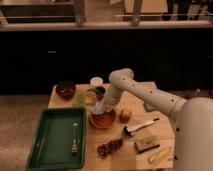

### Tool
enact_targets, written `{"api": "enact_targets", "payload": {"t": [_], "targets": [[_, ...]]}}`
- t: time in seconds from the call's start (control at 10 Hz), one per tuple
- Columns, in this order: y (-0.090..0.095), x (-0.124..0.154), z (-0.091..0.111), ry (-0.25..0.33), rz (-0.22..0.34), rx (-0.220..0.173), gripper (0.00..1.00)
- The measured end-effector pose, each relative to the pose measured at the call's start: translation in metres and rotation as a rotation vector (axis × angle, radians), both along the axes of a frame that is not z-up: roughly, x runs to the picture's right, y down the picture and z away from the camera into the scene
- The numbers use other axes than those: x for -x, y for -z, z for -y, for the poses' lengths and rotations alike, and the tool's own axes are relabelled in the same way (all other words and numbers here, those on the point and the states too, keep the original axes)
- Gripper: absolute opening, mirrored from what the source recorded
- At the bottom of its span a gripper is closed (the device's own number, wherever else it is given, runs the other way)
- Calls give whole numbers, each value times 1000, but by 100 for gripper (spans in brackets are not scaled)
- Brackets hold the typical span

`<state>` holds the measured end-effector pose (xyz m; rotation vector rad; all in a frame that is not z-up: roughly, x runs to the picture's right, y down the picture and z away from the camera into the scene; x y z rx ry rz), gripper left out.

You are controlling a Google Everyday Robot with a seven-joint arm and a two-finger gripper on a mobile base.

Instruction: Wipe red bowl with towel

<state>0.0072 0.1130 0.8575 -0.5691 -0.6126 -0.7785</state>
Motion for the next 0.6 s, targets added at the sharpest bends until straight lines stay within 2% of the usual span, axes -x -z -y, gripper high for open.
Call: {"api": "enact_targets", "payload": {"t": [0.6], "targets": [[20, 13, -24, 87, 21, 62, 1]]}}
